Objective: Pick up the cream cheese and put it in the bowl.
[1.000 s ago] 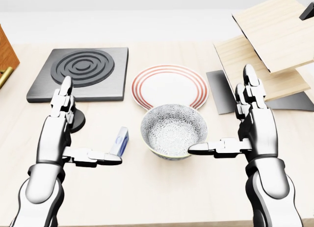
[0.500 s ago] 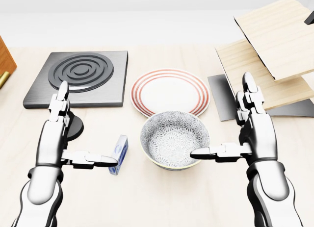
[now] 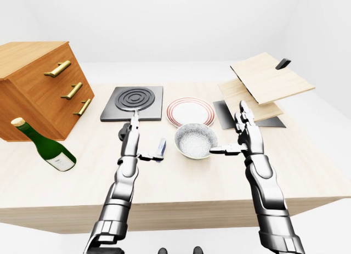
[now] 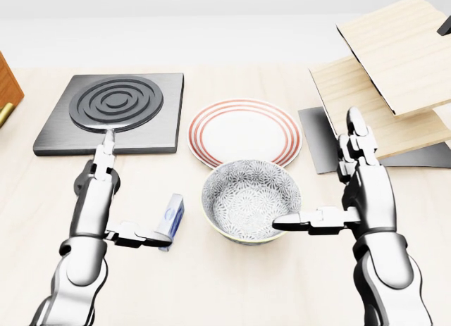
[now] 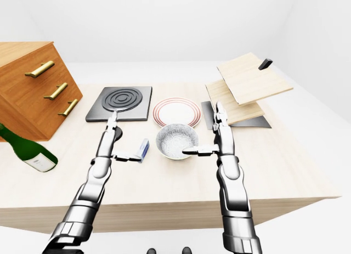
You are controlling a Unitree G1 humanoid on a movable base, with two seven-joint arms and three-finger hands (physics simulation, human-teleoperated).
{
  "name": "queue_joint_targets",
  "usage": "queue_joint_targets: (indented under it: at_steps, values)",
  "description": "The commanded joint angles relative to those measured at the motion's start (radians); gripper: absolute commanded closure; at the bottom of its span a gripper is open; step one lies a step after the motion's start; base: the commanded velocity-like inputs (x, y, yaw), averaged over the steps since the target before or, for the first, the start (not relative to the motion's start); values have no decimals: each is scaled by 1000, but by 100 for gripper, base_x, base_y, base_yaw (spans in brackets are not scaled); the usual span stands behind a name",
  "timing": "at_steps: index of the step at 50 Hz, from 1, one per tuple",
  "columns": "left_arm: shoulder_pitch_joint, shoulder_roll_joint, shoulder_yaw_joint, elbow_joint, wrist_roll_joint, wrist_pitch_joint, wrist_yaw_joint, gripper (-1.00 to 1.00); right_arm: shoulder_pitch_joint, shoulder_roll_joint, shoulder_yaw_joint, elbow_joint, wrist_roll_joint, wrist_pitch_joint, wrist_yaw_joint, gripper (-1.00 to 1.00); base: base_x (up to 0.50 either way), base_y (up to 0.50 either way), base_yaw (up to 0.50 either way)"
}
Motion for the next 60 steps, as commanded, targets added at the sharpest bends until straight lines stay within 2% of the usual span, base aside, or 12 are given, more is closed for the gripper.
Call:
queue_joint_targets:
  at_steps: [1, 7, 9, 15, 22, 39, 43, 45, 51, 54, 60]
  values:
    - [-97, -15, -44, 220, 138, 0, 93, -100, -2, -2, -5, -18, 11, 0, -1, -100, 0, 0, 0]
    - [-122, -29, -63, 238, 205, 0, 113, -100, -2, -2, -4, -14, 12, 0, -2, -100, 0, 0, 0]
    - [-129, -34, -65, 254, 208, 0, 105, -100, -1, -2, -3, -12, 12, 0, -2, -100, 0, 0, 0]
    - [-168, -43, -75, 361, 240, 0, 149, -100, -1, -1, -2, -7, 13, 0, 0, -100, 0, 0, 0]
    - [-169, -55, -89, 367, 277, 0, 166, -100, 0, -1, -1, 0, 14, 0, 1, -100, 0, 0, 0]
    - [-201, -83, -103, 422, 298, 0, 197, -100, -1, -1, -2, 16, 20, 0, 3, -100, 0, 0, 0]
    - [-230, -87, -106, 486, 303, 0, 218, -100, -3, -2, -2, 26, 20, 0, 4, -100, 0, 0, 0]
    - [-243, -91, -110, 511, 310, 0, 228, -83, -5, -1, -2, 28, 21, 0, 3, -100, 0, 0, 0]
    - [-269, -94, -112, 573, 317, 0, 250, -76, 1, 1, 0, 18, 22, 0, 2, -100, 0, 0, 0]
    - [-286, -90, -110, 618, 319, 0, 265, -61, 2, 1, 0, 19, 22, 0, 3, -100, 0, 0, 0]
    - [-303, -91, -110, 676, 321, 0, 288, -53, -1, 1, 1, 38, 23, 0, 5, -100, 0, 0, 0]
